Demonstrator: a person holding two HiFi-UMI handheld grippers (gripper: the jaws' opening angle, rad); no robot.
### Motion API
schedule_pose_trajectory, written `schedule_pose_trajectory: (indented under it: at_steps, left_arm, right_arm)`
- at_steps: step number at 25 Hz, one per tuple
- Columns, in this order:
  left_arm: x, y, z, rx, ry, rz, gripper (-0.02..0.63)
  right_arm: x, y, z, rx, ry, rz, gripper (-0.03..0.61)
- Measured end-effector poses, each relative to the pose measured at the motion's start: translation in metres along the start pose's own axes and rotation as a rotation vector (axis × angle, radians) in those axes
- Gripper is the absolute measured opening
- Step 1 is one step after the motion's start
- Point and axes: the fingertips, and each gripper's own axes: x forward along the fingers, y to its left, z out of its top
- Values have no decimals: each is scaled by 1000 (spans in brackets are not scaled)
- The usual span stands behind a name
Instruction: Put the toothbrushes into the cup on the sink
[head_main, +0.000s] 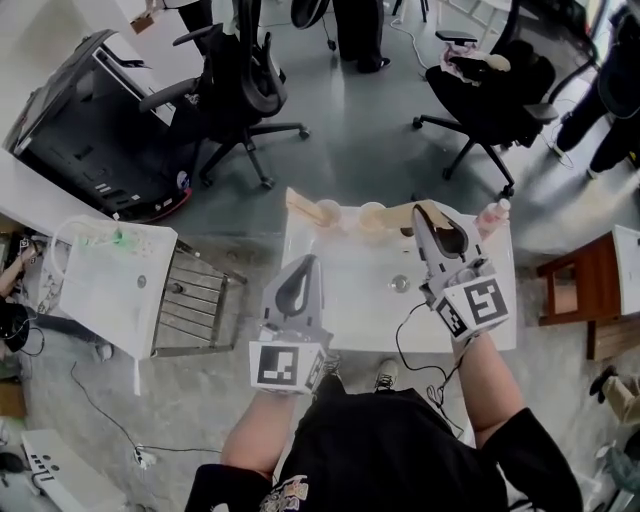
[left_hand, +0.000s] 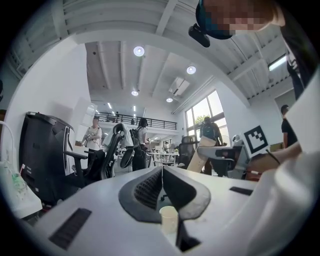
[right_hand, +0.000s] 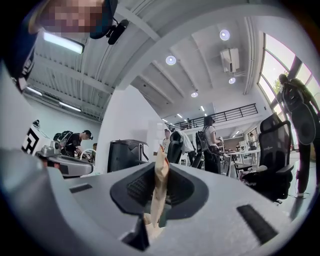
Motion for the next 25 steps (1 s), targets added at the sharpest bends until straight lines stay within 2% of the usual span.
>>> schedule_pose_trajectory:
  at_steps: [6, 13, 25]
  left_arm:
    - [-4, 5, -6, -6, 17, -26, 6]
    - [-4, 18, -17, -20, 39, -49, 6]
    - [3, 51, -41, -54, 93, -56, 6]
  right_arm:
    - [18, -2, -14, 0, 16, -26, 57]
    - [46, -1, -49, -8, 76, -53, 57]
    - [85, -12, -142, 18, 230, -122, 58]
